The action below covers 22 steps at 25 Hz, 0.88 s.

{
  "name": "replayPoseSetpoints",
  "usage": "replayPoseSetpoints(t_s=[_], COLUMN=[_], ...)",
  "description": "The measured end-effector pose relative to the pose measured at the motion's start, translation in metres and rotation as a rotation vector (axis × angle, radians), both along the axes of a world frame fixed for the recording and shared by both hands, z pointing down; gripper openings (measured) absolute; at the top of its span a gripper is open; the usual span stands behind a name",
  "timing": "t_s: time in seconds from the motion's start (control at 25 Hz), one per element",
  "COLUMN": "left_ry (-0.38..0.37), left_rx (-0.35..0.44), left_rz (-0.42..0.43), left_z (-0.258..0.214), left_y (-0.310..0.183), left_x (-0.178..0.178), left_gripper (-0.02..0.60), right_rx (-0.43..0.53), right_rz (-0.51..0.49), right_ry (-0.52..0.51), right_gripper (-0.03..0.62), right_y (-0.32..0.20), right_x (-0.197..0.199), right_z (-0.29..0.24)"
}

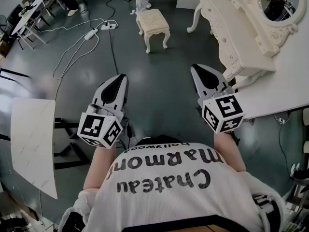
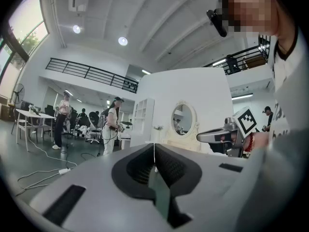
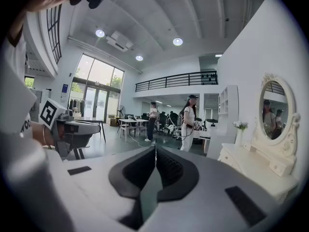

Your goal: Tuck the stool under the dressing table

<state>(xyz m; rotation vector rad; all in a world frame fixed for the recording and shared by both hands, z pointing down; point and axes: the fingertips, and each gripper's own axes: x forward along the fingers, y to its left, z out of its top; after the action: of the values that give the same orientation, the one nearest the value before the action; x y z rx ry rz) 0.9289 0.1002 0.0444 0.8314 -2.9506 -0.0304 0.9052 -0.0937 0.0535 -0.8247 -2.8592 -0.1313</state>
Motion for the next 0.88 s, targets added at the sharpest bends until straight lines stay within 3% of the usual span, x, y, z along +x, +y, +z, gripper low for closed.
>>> replayPoseSetpoints(t_s=[0.48, 0.72, 0.88], left_ry=[-0.01, -0.029, -0.042], left_rx=[0.015, 0.033, 0.036], left_rz=[0.001, 0.011, 0.022], left_z=[-0.004, -0.011, -0.016], left_y=[0.021, 0.035, 0.048], left_x=[0.006, 0.001, -0.005], left_gripper=[0.025, 0.025, 0.025], right_rx=[0.013, -0.049, -0.01], right_rz=[0.003, 0.016, 0.04], right_ry=[0.0, -0.033, -0.037], right_gripper=[0.026, 0.028, 0.028], right_y=[0.021, 0.031, 0.044], right_x=[0.005, 0.001, -0.006], right_z=[-0.002, -0.017, -0.018])
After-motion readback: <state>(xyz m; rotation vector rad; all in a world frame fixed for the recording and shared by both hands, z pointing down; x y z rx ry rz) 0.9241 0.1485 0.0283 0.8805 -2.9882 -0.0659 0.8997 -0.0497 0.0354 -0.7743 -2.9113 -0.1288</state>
